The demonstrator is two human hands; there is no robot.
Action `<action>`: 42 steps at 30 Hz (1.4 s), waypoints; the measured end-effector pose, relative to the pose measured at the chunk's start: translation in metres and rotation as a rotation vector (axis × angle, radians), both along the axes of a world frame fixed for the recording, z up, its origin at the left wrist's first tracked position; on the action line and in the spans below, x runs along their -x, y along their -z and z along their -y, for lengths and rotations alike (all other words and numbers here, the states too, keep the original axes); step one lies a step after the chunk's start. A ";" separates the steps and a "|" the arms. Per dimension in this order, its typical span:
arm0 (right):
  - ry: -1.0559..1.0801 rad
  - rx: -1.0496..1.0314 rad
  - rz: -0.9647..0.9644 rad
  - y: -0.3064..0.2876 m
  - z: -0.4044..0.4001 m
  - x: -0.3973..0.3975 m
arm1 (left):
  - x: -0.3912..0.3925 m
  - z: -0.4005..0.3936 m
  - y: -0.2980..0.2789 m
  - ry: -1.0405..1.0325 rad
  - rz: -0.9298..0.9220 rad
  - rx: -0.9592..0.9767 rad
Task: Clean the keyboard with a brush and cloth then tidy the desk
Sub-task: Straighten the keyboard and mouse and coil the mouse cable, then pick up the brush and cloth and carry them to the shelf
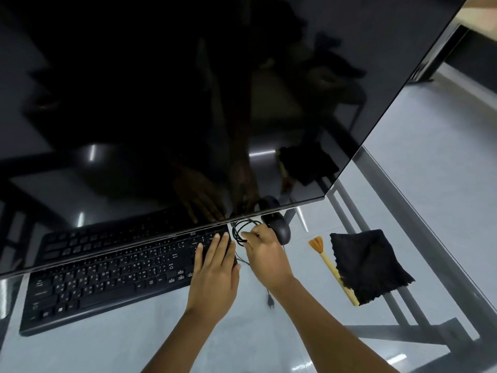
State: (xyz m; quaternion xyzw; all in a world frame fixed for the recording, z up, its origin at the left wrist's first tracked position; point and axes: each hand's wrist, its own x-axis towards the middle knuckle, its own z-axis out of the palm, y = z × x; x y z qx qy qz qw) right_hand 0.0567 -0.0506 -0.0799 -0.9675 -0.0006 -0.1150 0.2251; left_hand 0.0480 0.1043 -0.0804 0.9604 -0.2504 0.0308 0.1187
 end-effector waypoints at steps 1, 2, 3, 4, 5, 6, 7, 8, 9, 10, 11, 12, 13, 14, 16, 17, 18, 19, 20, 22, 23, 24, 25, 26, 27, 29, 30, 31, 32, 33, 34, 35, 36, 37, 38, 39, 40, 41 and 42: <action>-0.002 0.000 0.001 -0.004 0.001 0.003 | 0.000 -0.001 0.001 0.001 -0.005 -0.003; -0.008 -0.019 0.011 -0.006 0.002 0.007 | 0.000 -0.001 0.001 0.004 -0.013 -0.007; -0.014 -0.007 0.038 -0.009 0.003 0.011 | 0.000 -0.002 0.001 0.007 -0.019 -0.014; -0.017 0.003 0.068 -0.012 0.006 0.014 | 0.000 -0.002 0.001 0.013 -0.027 -0.024; -0.020 0.013 0.073 -0.016 0.008 0.017 | 0.001 -0.002 0.001 0.019 -0.036 -0.037; -0.025 0.022 0.081 -0.017 0.011 0.020 | 0.001 -0.001 0.001 0.019 -0.042 -0.051; -0.035 0.039 0.094 -0.019 0.015 0.023 | 0.002 -0.001 0.000 0.016 -0.048 -0.060; -0.038 0.046 0.101 -0.021 0.018 0.026 | 0.003 -0.002 0.000 0.011 -0.059 -0.065; -0.020 0.028 0.090 -0.025 0.022 0.031 | 0.004 0.000 -0.002 0.009 -0.065 -0.064; 0.016 0.005 0.098 -0.029 0.029 0.037 | 0.006 0.003 -0.007 0.008 -0.072 -0.055; 0.048 -0.009 0.105 -0.030 0.034 0.040 | 0.006 0.004 -0.009 -0.005 -0.073 -0.042; 0.090 -0.014 0.104 -0.034 0.042 0.046 | 0.008 0.010 -0.013 -0.003 -0.071 -0.015; 0.137 -0.020 0.091 -0.043 0.054 0.056 | 0.012 0.020 -0.021 0.018 -0.061 0.023; 0.180 -0.028 0.080 -0.048 0.067 0.064 | 0.016 0.030 -0.030 0.037 -0.057 0.045; 0.265 -0.030 0.050 -0.057 0.098 0.078 | 0.021 0.055 -0.042 0.063 -0.048 0.082; 0.321 -0.039 0.009 -0.057 0.110 0.082 | 0.023 0.064 -0.045 0.056 -0.071 0.102; 0.385 -0.044 -0.035 -0.060 0.129 0.087 | 0.023 0.082 -0.054 0.057 -0.118 0.119; 0.444 -0.035 -0.093 -0.064 0.146 0.091 | 0.024 0.097 -0.062 0.050 -0.167 0.127; 0.490 -0.018 -0.147 -0.064 0.156 0.092 | 0.025 0.105 -0.066 0.029 -0.233 0.128; 0.569 -0.006 -0.251 -0.067 0.181 0.095 | 0.024 0.134 -0.071 -0.028 -0.374 0.124; 0.603 -0.008 -0.299 -0.068 0.193 0.097 | 0.023 0.149 -0.072 -0.055 -0.435 0.096; 0.634 -0.008 -0.345 -0.069 0.202 0.097 | 0.023 0.162 -0.073 -0.084 -0.504 0.074; 0.659 0.002 -0.384 -0.069 0.210 0.098 | 0.022 0.174 -0.072 -0.118 -0.564 0.062; 0.681 0.025 -0.425 -0.069 0.216 0.099 | 0.022 0.185 -0.070 -0.155 -0.611 0.061; 0.703 0.056 -0.465 -0.069 0.220 0.099 | 0.021 0.193 -0.066 -0.191 -0.653 0.067; 0.756 0.099 -0.560 -0.069 0.226 0.097 | 0.018 0.207 -0.058 -0.229 -0.700 0.073; 0.783 0.098 -0.606 -0.066 0.230 0.097 | 0.017 0.214 -0.054 -0.238 -0.707 0.071; 0.797 0.080 -0.639 -0.063 0.232 0.096 | 0.016 0.218 -0.051 -0.242 -0.712 0.066; 0.804 0.043 -0.666 -0.060 0.235 0.095 | 0.016 0.222 -0.050 -0.243 -0.719 0.063; 0.812 -0.017 -0.678 -0.056 0.238 0.094 | 0.015 0.225 -0.050 -0.248 -0.724 0.062; 0.824 -0.098 -0.681 -0.054 0.241 0.093 | 0.015 0.228 -0.049 -0.257 -0.731 0.068; 0.831 -0.184 -0.683 -0.053 0.243 0.092 | 0.015 0.229 -0.050 -0.270 -0.747 0.080; 0.818 -0.248 -0.688 -0.054 0.244 0.091 | 0.015 0.230 -0.050 -0.281 -0.766 0.102; 0.782 -0.279 -0.696 -0.055 0.245 0.090 | 0.015 0.230 -0.050 -0.293 -0.791 0.124; 0.741 -0.298 -0.698 -0.058 0.246 0.089 | 0.015 0.230 -0.051 -0.303 -0.818 0.154; 0.704 -0.316 -0.686 -0.061 0.246 0.089 | 0.015 0.230 -0.052 -0.314 -0.845 0.185; 0.666 -0.339 -0.663 -0.065 0.246 0.089 | 0.015 0.230 -0.054 -0.319 -0.865 0.224; 0.627 -0.357 -0.641 -0.070 0.245 0.090 | 0.016 0.229 -0.057 -0.311 -0.874 0.255; 0.591 -0.362 -0.620 -0.077 0.244 0.091 | 0.016 0.229 -0.061 -0.293 -0.866 0.275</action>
